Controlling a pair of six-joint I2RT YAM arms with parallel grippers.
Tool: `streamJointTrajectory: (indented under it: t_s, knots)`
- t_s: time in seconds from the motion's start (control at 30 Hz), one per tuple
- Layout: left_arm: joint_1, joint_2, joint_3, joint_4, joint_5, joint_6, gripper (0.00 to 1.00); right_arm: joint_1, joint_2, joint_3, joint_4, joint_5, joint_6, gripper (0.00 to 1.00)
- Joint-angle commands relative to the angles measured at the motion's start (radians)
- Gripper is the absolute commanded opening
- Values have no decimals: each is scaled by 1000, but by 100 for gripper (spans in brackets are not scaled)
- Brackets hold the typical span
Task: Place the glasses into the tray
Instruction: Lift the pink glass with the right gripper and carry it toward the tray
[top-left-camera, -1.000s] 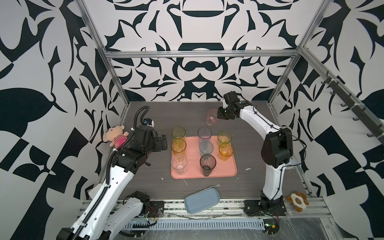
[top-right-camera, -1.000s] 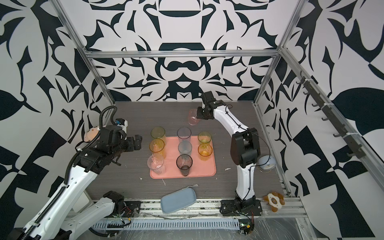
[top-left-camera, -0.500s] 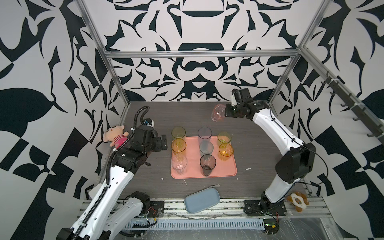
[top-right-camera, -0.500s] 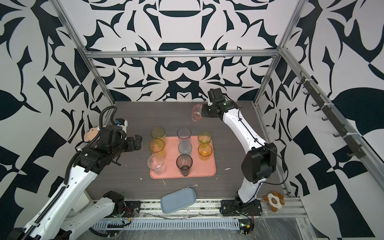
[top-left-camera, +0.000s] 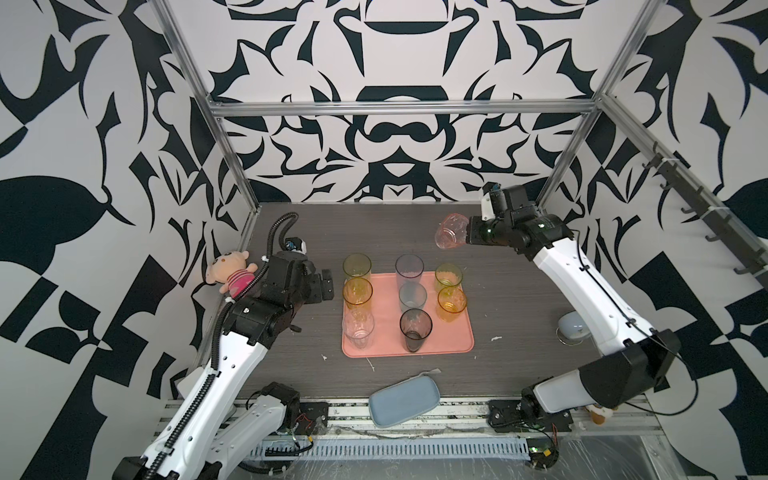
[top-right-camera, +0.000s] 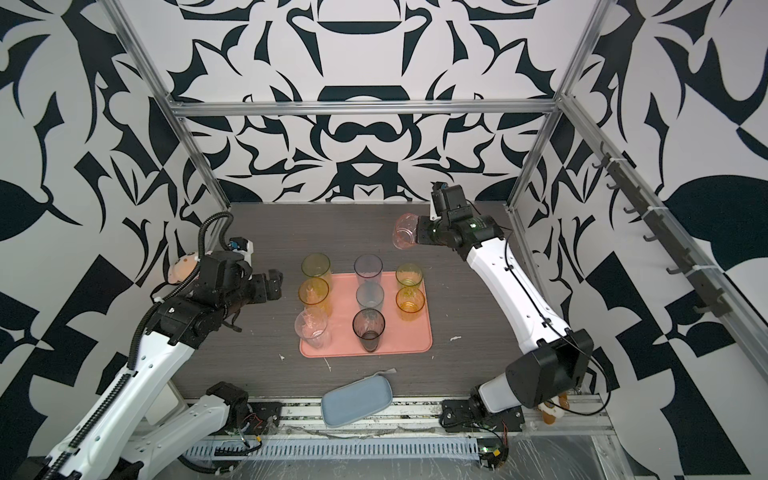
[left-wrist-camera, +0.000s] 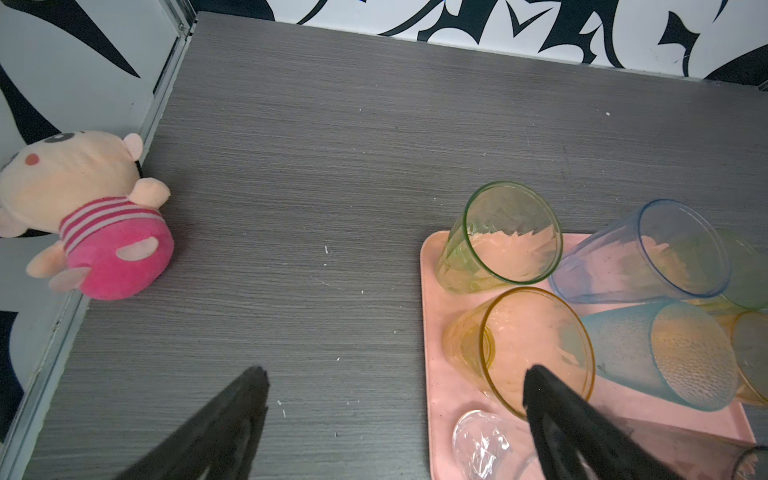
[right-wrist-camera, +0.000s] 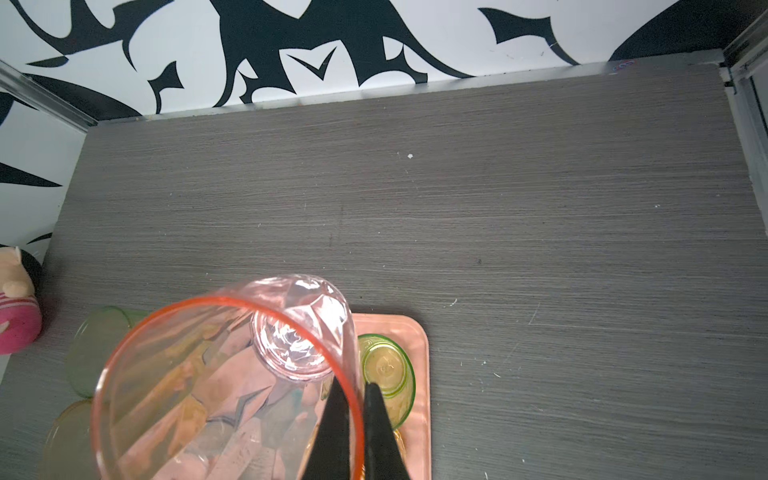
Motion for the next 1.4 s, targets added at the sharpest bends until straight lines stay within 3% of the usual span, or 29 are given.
streamJointTrajectory:
  t_s: [0.0, 0.93, 1.37]
  knots:
    - [0, 15, 33, -1, 9, -26, 99, -1, -62, -12, -27, 23, -17, 0]
    - [0, 128, 104, 138, 67, -107, 99, 18, -366, -149, -271, 12, -6, 0]
    - [-1, 135, 93, 153, 77, -120, 99, 192, -419, -235, -344, 75, 58, 0]
